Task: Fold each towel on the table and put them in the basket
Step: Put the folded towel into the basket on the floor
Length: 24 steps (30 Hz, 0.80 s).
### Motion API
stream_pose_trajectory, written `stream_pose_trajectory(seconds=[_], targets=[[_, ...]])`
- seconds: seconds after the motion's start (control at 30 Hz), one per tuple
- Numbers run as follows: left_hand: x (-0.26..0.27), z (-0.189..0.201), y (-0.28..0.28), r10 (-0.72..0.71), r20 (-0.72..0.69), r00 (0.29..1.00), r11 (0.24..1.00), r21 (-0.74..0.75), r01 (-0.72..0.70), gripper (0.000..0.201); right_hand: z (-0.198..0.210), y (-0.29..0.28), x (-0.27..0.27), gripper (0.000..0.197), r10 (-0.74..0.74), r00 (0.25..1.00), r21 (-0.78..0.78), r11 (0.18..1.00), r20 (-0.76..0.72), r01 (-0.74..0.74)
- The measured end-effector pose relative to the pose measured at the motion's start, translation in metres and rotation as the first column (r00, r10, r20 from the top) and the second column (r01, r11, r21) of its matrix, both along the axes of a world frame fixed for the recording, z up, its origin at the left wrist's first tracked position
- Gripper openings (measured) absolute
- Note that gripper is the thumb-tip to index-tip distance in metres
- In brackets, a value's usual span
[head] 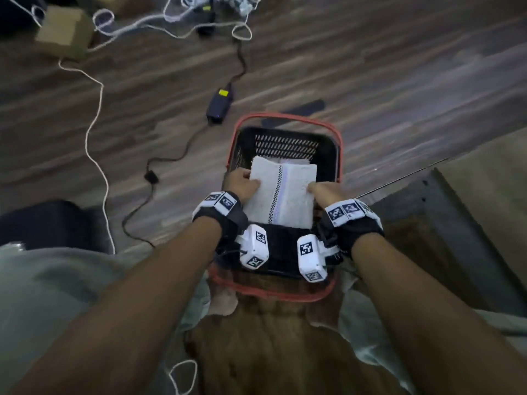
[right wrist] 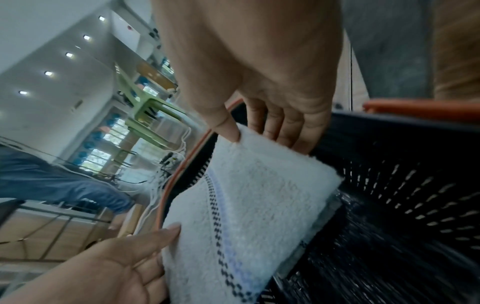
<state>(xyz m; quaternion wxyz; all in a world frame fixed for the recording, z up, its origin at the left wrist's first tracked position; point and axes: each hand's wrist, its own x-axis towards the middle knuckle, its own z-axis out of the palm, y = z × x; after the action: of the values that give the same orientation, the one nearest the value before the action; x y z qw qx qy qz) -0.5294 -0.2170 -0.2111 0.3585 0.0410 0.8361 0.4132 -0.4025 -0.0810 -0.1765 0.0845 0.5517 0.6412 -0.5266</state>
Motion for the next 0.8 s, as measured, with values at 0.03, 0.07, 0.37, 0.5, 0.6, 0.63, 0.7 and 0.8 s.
stream_pose_trajectory(seconds=[0.03,0.07,0.37,0.5,0.6,0.63,0.7,0.8], targets=[[-0.007,-0.013,0.007,-0.007,0.005,1.000,1.000,-0.022,0.007,0.012,-0.014,0.006,-0.008,0.017,0.005,1.000,0.004,1.000,0.025,-0.005],[-0.013,-0.024,0.015,-0.010,-0.004,1.000,0.999,-0.038,0.010,0.018,-0.026,0.013,-0.016,0.020,-0.001,0.999,0.001,1.000,0.044,0.001],[-0.048,-0.090,0.058,0.045,-0.030,0.999,0.997,-0.066,-0.047,0.034,-0.093,0.045,-0.063,0.034,-0.023,0.999,0.097,0.995,0.027,0.020],[-0.050,-0.107,0.060,0.053,-0.025,0.998,0.997,-0.061,-0.054,0.032,-0.111,0.044,-0.065,0.031,-0.030,1.000,0.105,0.994,-0.006,0.031],[-0.049,-0.113,0.059,0.066,-0.021,0.998,0.997,-0.042,-0.067,0.032,-0.118,0.043,-0.065,0.026,-0.025,0.999,0.093,0.995,-0.026,0.027],[-0.049,-0.113,0.059,0.072,-0.020,0.997,0.997,-0.032,-0.073,0.032,-0.119,0.043,-0.065,0.025,-0.023,0.999,0.093,0.995,-0.029,0.026],[-0.048,-0.113,0.059,0.084,-0.017,0.996,0.996,-0.009,-0.084,0.033,-0.120,0.042,-0.064,0.021,-0.012,1.000,0.119,0.993,-0.014,0.014],[-0.043,-0.112,0.058,0.099,-0.084,0.992,0.995,0.017,-0.098,0.036,-0.117,0.033,-0.065,0.029,0.021,1.000,0.272,0.962,0.013,-0.024]])
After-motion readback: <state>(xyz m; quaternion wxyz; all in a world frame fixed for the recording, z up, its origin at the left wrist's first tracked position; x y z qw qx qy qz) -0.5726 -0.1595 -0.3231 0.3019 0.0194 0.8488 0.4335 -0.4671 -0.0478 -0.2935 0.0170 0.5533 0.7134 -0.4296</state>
